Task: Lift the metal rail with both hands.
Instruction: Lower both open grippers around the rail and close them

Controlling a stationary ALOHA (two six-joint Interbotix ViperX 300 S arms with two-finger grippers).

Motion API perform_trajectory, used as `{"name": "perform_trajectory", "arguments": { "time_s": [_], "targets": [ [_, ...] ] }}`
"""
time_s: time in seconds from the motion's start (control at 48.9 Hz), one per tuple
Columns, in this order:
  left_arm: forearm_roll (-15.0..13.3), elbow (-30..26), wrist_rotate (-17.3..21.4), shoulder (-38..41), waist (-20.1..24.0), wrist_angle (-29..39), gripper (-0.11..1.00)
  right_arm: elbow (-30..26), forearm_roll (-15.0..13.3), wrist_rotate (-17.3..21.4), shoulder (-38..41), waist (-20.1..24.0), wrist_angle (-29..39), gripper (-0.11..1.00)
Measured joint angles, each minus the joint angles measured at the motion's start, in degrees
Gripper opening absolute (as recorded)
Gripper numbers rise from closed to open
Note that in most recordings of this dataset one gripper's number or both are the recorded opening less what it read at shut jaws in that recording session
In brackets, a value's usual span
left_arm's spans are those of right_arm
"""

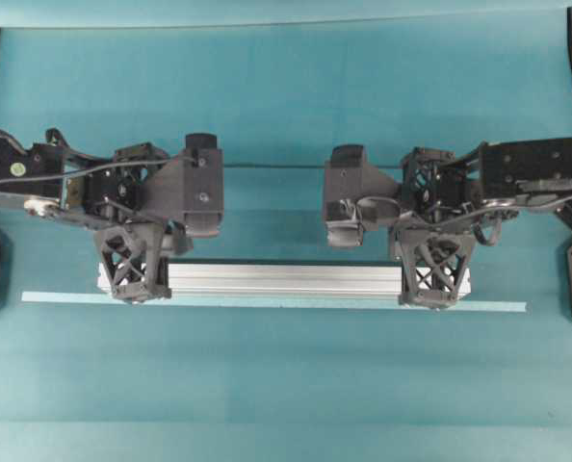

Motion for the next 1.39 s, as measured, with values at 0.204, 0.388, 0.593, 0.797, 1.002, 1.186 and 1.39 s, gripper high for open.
{"name": "perform_trajectory", "arguments": {
  "time_s": [0.204, 0.388, 0.593, 0.797, 1.002, 1.186, 1.39],
  "targets": [
    [0.0, 0.4, -0.3, 0.1, -1.0, -0.3, 0.96, 1.1, 3.2, 0.8, 0.6, -0.2, -0.6, 0.76],
    [0.0, 1.3, -0.7, 0.1, -1.1, -1.8, 0.97, 2.8, 1.2, 1.9, 1.6, -0.1, -4.5, 0.96],
    [0.0, 2.1, -0.8, 0.3, -1.1, -3.5, 0.98, 3.2, -0.6, 2.0, 1.6, 0.6, -7.6, 0.96],
    [0.0, 3.6, -0.9, 2.2, -1.1, -5.4, 0.98, 4.1, -0.8, 1.9, 2.0, 0.7, -9.1, 0.96],
    [0.0, 5.0, -1.8, 4.6, -1.8, -9.6, 0.98, 6.1, -0.8, 1.9, 2.8, 1.3, -12.8, 0.96],
    [0.0, 5.9, -2.5, 6.6, -2.9, -11.4, 0.98, 7.7, -0.8, 2.0, 3.6, 1.6, -15.7, 0.96],
    [0.0, 7.6, -2.5, 8.3, -2.9, -14.4, 0.98, 9.4, -0.8, 2.0, 4.9, 1.6, -19.2, 0.96]
  ]
}}
